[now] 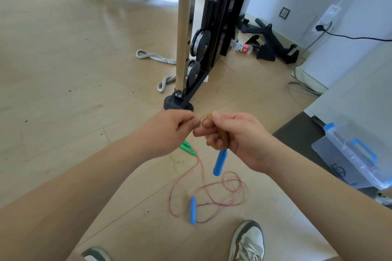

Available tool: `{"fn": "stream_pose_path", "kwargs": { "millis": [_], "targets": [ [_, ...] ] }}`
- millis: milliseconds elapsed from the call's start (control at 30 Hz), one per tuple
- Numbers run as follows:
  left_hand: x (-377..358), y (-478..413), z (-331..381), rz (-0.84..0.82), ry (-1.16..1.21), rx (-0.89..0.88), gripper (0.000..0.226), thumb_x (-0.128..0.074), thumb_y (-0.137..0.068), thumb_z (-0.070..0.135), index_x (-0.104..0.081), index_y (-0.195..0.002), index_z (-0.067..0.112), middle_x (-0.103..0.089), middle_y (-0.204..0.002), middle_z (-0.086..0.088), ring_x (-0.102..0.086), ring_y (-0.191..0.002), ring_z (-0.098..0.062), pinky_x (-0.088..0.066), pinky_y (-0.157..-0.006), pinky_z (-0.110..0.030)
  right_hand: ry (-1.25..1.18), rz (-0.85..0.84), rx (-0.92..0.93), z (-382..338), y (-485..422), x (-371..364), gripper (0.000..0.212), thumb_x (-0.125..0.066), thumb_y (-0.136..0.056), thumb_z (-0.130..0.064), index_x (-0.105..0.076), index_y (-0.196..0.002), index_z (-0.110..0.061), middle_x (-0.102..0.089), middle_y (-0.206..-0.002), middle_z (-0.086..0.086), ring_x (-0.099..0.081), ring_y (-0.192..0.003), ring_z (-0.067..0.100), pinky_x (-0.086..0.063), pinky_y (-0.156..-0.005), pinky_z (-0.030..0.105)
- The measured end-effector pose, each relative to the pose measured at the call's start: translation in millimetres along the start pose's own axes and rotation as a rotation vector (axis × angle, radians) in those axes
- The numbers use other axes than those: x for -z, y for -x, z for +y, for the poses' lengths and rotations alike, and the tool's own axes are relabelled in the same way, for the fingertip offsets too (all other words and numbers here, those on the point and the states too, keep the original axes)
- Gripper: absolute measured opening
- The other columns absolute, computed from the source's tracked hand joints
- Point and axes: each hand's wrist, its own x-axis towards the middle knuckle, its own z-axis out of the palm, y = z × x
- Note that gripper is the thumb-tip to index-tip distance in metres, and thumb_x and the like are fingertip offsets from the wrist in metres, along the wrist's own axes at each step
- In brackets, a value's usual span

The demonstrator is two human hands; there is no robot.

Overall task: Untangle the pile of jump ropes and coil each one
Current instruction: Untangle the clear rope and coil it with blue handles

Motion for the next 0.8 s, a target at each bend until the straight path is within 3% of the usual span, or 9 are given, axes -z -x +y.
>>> {"fn": "stream_pose_path", "kwargs": {
  "millis": [100, 200, 233, 300, 400, 467, 600, 700, 800],
  "targets": [
    [-17.2, 6.1, 0.3, -0.203, -0.125, 0.054, 0.026, -0.039, -0.107, 0.038, -0.062, -0.115, 0.029, -0.064, -0.081, 0.004, -0.059, -0.075, -0.015, -0.053, -0.077, -0.036, -0.289, 0.046, -0.022, -2.9, 0.3, -1.6, 0.036, -0.043, -0.108, -0.020, -0.063, -0.117, 0.009, -0.073, -0.114, 0.026, -0.068, -0.084, 0.025, -0.047, -0.077, 0.031],
    [-31.4, 17.1, 14.9, -0.389, -0.236, 0.000, 0.027, -0.037, -0.107, 0.035, -0.059, -0.120, 0.026, -0.056, -0.078, 0.009, -0.061, -0.081, -0.019, -0.049, -0.075, -0.033, -0.367, 0.119, 0.005, -5.6, -0.1, 2.1, 0.037, -0.040, -0.109, -0.019, -0.060, -0.123, 0.009, -0.072, -0.120, 0.025, -0.073, -0.101, 0.029, -0.053, -0.089, 0.035],
    [-33.6, 21.0, 21.9, -0.447, -0.211, -0.008, 0.027, -0.039, -0.107, 0.035, -0.061, -0.114, 0.022, -0.058, -0.079, 0.007, -0.063, -0.076, -0.018, -0.050, -0.071, -0.033, -0.272, 0.176, 0.012, -3.3, -2.4, 5.0, 0.036, -0.043, -0.108, -0.020, -0.062, -0.122, 0.007, -0.073, -0.119, 0.023, -0.073, -0.104, 0.031, -0.056, -0.094, 0.037],
    [-33.7, 26.5, 35.0, -0.494, -0.098, -0.021, 0.025, -0.044, -0.105, 0.034, -0.064, -0.105, 0.019, -0.067, -0.083, 0.001, -0.065, -0.062, -0.012, -0.057, -0.066, -0.032, 0.163, 0.316, 0.039, 3.7, -5.0, 11.3, 0.033, -0.049, -0.106, -0.027, -0.068, -0.113, -0.002, -0.075, -0.110, 0.016, -0.071, -0.104, 0.033, -0.056, -0.098, 0.040],
    [-21.3, 21.1, 43.5, -0.296, 0.010, -0.121, 0.015, -0.054, -0.102, 0.026, -0.066, -0.098, 0.019, -0.068, -0.077, 0.003, -0.059, -0.059, -0.002, -0.048, -0.058, -0.017, 0.563, 0.190, 0.141, 16.8, -3.7, 15.3, 0.035, -0.047, -0.102, -0.040, -0.065, -0.081, -0.019, -0.067, -0.083, 0.002, -0.059, -0.079, 0.019, -0.049, -0.081, 0.039],
    [-8.6, 12.4, 37.6, -0.084, 0.073, -0.168, 0.010, -0.062, -0.099, 0.026, -0.069, -0.092, 0.023, -0.067, -0.071, 0.006, -0.057, -0.058, -0.001, -0.043, -0.054, -0.014, 0.578, 0.109, 0.107, 17.1, 0.2, 15.0, 0.040, -0.042, -0.108, -0.038, -0.069, -0.084, -0.021, -0.071, -0.081, -0.003, -0.058, -0.072, 0.007, -0.046, -0.074, 0.032],
    [0.9, -1.0, 12.2, 0.120, 0.106, -0.109, 0.015, -0.070, -0.093, 0.041, -0.070, -0.085, 0.028, -0.067, -0.068, 0.003, -0.054, -0.056, -0.005, -0.045, -0.055, -0.024, 0.251, 0.034, 0.030, 4.3, 4.5, 13.6, 0.041, -0.042, -0.110, -0.027, -0.073, -0.107, 0.001, -0.079, -0.100, 0.013, -0.066, -0.076, 0.022, -0.049, -0.067, 0.029],
    [-5.8, -0.6, 5.0, -0.013, 0.095, 0.003, 0.020, -0.055, -0.101, 0.042, -0.071, -0.095, 0.032, -0.067, -0.070, 0.001, -0.053, -0.054, -0.001, -0.047, -0.059, -0.025, -0.068, -0.002, -0.013, -0.5, 7.7, 12.2, 0.039, -0.041, -0.108, -0.021, -0.067, -0.108, 0.008, -0.075, -0.107, 0.026, -0.061, -0.072, 0.022, -0.047, -0.063, 0.026],
    [-17.2, 5.7, 7.0, -0.167, 0.065, 0.074, 0.025, -0.042, -0.106, 0.043, -0.065, -0.099, 0.036, -0.070, -0.075, 0.003, -0.054, -0.051, 0.004, -0.049, -0.060, -0.024, -0.343, -0.028, -0.093, -3.4, 9.2, 10.3, 0.039, -0.040, -0.108, -0.023, -0.065, -0.111, 0.007, -0.072, -0.114, 0.028, -0.062, -0.073, 0.020, -0.047, -0.068, 0.025]
  ]
}}
